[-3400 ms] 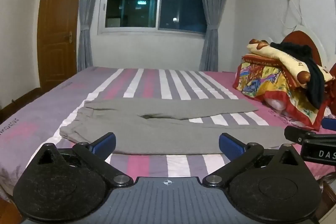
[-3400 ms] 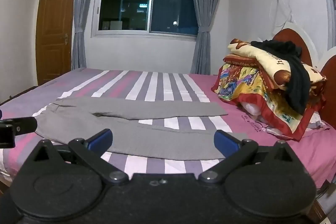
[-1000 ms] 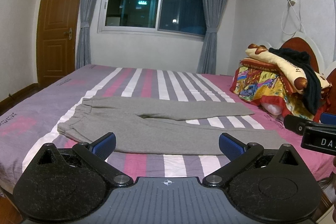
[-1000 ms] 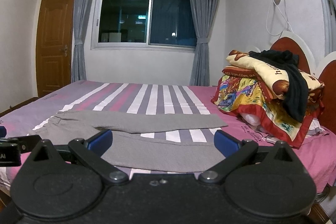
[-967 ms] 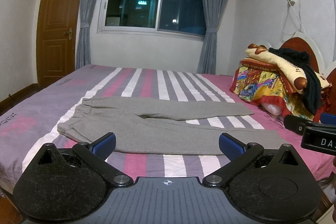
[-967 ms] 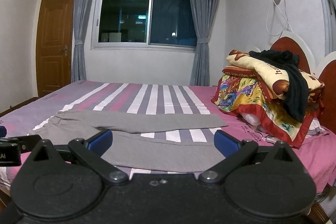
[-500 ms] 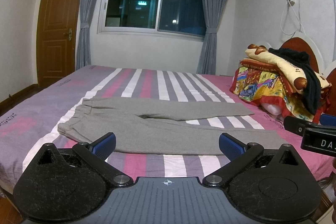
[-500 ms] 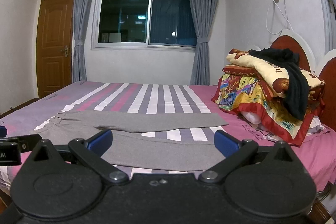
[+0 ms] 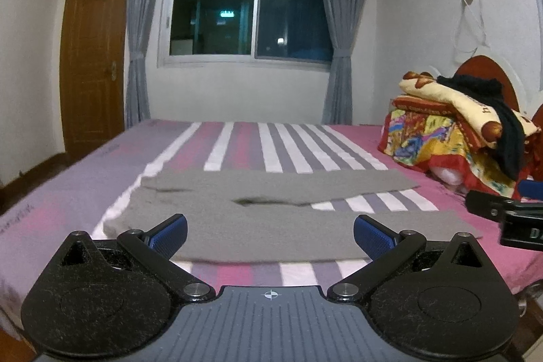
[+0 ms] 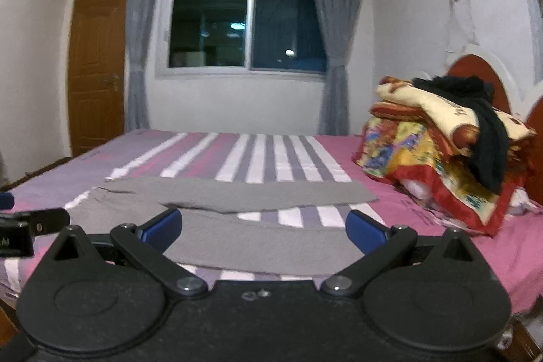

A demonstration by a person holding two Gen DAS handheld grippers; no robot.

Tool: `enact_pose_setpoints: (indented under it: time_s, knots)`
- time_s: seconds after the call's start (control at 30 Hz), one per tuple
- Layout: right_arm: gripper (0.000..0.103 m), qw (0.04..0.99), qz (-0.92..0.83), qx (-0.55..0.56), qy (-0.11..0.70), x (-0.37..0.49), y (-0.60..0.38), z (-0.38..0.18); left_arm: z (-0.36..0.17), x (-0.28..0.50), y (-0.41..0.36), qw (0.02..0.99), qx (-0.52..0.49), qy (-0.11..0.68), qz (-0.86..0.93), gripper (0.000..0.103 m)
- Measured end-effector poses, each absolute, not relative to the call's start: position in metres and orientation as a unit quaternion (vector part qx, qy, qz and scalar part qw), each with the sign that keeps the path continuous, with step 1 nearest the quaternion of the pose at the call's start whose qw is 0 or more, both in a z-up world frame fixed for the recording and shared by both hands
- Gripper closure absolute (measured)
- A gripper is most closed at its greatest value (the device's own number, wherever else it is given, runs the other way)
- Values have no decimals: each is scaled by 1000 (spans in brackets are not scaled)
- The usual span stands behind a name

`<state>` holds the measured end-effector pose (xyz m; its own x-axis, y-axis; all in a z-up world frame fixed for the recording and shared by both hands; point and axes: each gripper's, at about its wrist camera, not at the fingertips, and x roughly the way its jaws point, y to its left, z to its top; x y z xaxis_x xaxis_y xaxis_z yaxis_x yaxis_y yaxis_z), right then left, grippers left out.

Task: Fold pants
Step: 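Lower the left tool to the cuff end of the sweatpants legs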

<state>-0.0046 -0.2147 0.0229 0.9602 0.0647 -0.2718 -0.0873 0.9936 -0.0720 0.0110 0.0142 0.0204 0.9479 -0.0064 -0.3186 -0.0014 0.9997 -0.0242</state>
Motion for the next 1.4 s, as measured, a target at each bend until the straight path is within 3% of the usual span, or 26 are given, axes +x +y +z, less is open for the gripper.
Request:
enact_pose_setpoints:
  time_s: [0.13,0.33,0.6,0.8,0.83,0.9,0.93,0.97,1.1,1.17,1.23,1.4]
  knots:
    - [0,985,73,-71,141,27,-213,31,28,43,35,984,8,176,-6,0]
    - [0,981,95,-64,158,79,-219,33,14,96,82,975,-43,216,4,0]
    - [0,973,134,-57,177,149,-220,37,-2,164,125,975,-36,211,51,0]
    - [1,966,160,-65,192,229,-216,23,-16,254,189,970,-7,229,78,0]
    - [5,964,167,-68,194,248,-214,18,-20,275,204,968,-8,242,65,0]
    - [18,958,183,-76,207,281,-211,9,-27,312,227,963,-5,263,51,20]
    - [25,953,195,-81,216,301,-207,4,-32,336,242,959,-1,281,42,39]
    - [26,949,204,-86,222,318,-204,0,-37,354,252,956,0,292,39,40]
    - [28,927,266,-101,242,393,-184,-22,-68,430,288,946,27,324,23,35]
    - [31,913,292,-129,253,432,-170,-39,-89,468,305,935,31,353,9,11]
    - [34,901,303,-156,267,469,-158,-58,-107,497,316,931,38,364,16,3]
    - [38,881,310,-191,301,542,-151,-104,-138,558,334,915,65,397,-1,3]
